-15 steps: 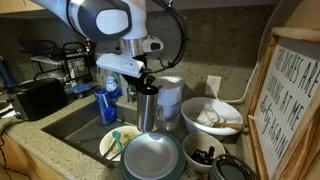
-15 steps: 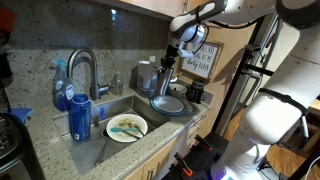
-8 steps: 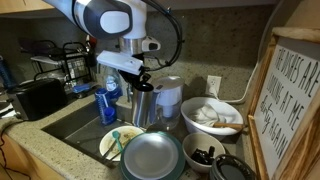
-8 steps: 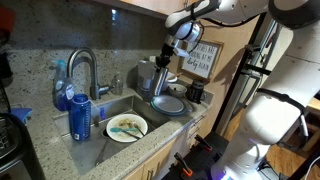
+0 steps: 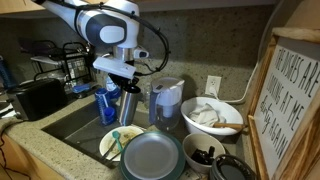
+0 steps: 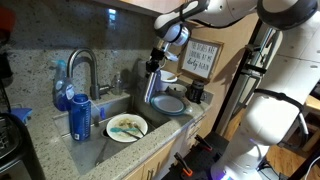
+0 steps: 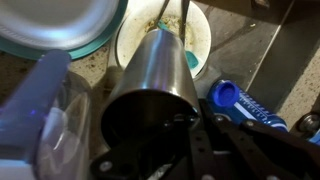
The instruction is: Pick up the flask and put it in the sink
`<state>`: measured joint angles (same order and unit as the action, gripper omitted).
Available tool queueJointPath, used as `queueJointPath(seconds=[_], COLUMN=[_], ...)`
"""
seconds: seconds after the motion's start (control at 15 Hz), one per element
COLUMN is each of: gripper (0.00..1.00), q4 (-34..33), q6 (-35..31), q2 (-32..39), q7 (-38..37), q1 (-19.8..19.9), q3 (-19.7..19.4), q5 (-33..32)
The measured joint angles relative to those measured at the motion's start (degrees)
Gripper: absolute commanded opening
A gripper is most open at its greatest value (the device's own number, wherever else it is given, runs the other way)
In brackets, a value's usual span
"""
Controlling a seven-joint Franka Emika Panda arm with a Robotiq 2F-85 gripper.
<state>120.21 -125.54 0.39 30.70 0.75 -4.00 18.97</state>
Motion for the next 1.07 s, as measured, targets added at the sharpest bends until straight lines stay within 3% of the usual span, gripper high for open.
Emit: queueJointPath(seconds=[0.47,1.07], gripper=[0.05,0.05], q4=[-2.08,-2.41], q6=[-0.27,-3.98], q2=[7.55,13.46], q7=[2.24,4.07], q1=[-1.21,-1.20], q3=[5.41,8.04], q5=[-0.05,-0.76])
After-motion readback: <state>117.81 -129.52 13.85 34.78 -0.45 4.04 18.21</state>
